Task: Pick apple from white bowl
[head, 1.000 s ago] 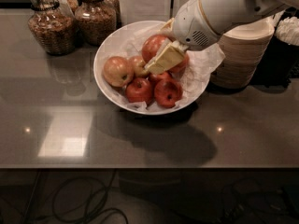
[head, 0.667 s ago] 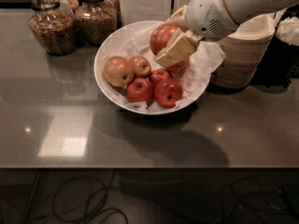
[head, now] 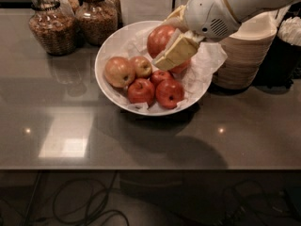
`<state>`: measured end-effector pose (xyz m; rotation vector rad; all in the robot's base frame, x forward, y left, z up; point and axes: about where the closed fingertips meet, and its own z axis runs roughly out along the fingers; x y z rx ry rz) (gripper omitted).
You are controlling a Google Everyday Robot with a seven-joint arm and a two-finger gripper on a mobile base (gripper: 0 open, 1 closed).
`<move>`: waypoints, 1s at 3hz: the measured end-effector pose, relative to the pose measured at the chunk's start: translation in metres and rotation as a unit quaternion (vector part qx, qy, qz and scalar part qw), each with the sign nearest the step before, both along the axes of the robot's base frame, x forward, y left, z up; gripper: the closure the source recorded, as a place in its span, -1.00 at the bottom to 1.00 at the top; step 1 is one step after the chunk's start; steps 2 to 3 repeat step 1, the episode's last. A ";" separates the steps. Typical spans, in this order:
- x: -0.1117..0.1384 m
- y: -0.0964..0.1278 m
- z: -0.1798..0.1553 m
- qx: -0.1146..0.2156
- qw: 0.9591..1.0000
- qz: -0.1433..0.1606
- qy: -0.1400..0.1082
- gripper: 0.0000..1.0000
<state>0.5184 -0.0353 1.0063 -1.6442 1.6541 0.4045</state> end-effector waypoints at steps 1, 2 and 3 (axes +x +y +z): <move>-0.010 0.013 -0.018 -0.004 1.000 0.014 0.020 1.00; -0.010 0.013 -0.018 -0.004 1.000 0.014 0.020 1.00; -0.010 0.013 -0.018 -0.004 1.000 0.014 0.020 1.00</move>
Offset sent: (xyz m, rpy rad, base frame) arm 0.0000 0.0000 0.0000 0.0000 0.0000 0.0000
